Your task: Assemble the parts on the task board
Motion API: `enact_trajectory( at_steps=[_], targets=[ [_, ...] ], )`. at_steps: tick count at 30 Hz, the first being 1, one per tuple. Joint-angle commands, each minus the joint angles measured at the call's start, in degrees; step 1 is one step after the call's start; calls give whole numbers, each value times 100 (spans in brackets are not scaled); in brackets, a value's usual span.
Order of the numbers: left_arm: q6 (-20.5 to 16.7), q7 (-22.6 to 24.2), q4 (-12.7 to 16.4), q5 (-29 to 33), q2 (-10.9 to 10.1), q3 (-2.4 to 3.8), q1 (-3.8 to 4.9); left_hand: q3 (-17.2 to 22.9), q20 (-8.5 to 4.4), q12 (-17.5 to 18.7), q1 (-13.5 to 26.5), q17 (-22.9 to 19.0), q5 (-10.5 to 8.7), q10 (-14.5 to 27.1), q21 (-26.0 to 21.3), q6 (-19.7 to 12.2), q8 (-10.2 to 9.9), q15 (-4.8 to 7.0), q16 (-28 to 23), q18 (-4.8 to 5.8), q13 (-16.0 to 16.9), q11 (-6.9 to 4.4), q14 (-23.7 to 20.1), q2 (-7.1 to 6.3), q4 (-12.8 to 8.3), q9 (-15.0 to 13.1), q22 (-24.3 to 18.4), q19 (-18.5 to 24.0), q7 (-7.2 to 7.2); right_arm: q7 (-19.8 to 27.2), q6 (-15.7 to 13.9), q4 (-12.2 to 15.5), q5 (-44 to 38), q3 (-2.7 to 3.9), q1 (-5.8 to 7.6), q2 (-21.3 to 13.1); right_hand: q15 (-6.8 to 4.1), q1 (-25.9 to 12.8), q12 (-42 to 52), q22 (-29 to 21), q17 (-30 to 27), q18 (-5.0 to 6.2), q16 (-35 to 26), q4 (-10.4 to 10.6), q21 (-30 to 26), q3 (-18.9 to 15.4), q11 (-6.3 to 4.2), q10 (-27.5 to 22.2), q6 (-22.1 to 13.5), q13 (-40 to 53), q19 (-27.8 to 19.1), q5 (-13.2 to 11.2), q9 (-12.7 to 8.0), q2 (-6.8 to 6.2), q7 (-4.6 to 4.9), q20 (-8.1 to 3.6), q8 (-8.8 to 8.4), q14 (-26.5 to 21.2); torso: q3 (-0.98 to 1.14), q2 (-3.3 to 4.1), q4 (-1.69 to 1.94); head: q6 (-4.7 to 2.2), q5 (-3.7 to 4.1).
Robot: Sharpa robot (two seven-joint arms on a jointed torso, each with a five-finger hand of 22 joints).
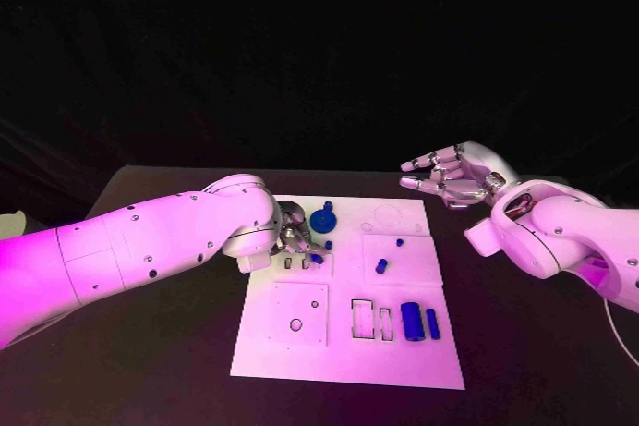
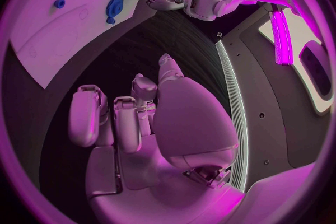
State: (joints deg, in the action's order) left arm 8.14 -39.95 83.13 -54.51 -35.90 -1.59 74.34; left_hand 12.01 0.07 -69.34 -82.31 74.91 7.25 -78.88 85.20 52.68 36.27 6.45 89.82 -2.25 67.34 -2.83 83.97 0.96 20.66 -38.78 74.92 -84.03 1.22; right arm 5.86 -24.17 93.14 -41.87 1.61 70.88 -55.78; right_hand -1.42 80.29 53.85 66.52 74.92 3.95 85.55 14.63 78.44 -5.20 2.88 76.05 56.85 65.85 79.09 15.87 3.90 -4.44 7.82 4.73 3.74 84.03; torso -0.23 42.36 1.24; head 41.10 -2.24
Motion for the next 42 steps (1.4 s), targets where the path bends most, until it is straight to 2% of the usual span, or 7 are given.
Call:
enact_trajectory(
  at_steps=[1, 2, 8, 11, 14, 26, 42],
  targets=[
    [-228, -232, 90, 302, -55, 3, 2, 1448, -16, -47, 176, 1509, -16, -75, 10, 17, 64, -32, 18, 61, 79, -28, 603, -548, -658, -166, 825, -357, -33, -20, 111, -8, -65, -1, -6, 10, -2, -7, -20, -5, 704, 84, -34, 4, -18, -29, -10, -31, 32, -5, -35, 21, 7, 66, 1, -11, 35, 410, 5, -4, 5, 3, 7],
    [-258, -230, 134, 323, -92, 4, 3, 1643, -1, -47, 299, 1509, -37, -80, 9, 23, 80, -21, 18, 64, 80, -34, 603, -637, -670, -216, 828, -358, -6, -24, 115, -12, -67, -2, -6, 11, -2, -8, -33, -16, 700, 86, -36, 4, -24, -30, -10, -36, 31, -13, -40, 22, 7, 66, 1, -11, 35, 409, 8, -5, 9, 4, 11],
    [-378, -212, 315, 273, -247, 6, 4, 2006, -2, -42, 486, 1509, -52, -87, 5, 23, 95, -25, 18, 63, 78, -21, 603, -775, -775, -309, 833, -358, -17, -35, 124, -31, -72, -4, -8, 19, -2, -10, -38, -22, 687, 87, -44, 4, -28, -35, -10, -39, 31, -19, -43, 32, 6, 67, 1, -12, 34, 406, 17, -9, 19, 2, -4],
    [-387, -88, 378, -59, -297, 5, 3, 2138, -5, -31, 535, 1509, -59, -85, 0, 26, 93, -27, 18, 61, 68, -22, 603, -855, -858, -342, 830, -357, -15, -36, 128, -38, -73, -6, -11, 23, -2, -10, -38, -22, 687, 87, -44, 4, -28, -35, -10, -39, 31, -19, -43, 32, 6, 67, 1, -12, 34, 406, 33, -8, 31, 12, 0],
    [-382, 11, 419, -407, -332, 0, 1, 2238, -3, -37, 545, 1509, -65, -96, 2, 35, 75, -24, 18, 63, 77, -19, 603, -949, -941, -355, 836, -359, -20, -39, 135, -46, -73, -7, -14, 31, -2, -12, -39, -24, 688, 88, -44, 5, -29, -36, -10, -40, 31, -20, -43, 34, 6, 67, 1, -12, 34, 406, 40, -5, 32, 22, 6],
    [-679, 167, 508, -1219, -350, -36, -58, 2366, -1, -44, 567, 1509, -76, -118, 18, 66, 21, -26, 18, 69, 89, -17, 603, -1065, -1054, -356, 865, -369, -16, -26, 149, -54, -69, -9, -29, 39, -2, -47, -40, -31, 694, 88, -43, 24, -36, -64, -8, -42, 31, -31, -45, 62, 6, 82, 2, -12, 32, 408, 27, -2, 30, 44, -6],
    [-443, 28, 489, -1344, -309, -75, -116, 2394, -1, -69, 589, 1509, -89, -140, 31, 92, 6, -27, 18, 73, 114, -15, 603, -1075, -1070, -353, 884, -377, -14, -17, 180, -57, -67, -9, -42, 52, -2, -47, -40, -31, 694, 88, -43, 24, -36, -64, -8, -42, 31, -31, -45, 62, 6, 82, 2, -12, 32, 408, 35, -5, 27, 74, -28]
  ],
)
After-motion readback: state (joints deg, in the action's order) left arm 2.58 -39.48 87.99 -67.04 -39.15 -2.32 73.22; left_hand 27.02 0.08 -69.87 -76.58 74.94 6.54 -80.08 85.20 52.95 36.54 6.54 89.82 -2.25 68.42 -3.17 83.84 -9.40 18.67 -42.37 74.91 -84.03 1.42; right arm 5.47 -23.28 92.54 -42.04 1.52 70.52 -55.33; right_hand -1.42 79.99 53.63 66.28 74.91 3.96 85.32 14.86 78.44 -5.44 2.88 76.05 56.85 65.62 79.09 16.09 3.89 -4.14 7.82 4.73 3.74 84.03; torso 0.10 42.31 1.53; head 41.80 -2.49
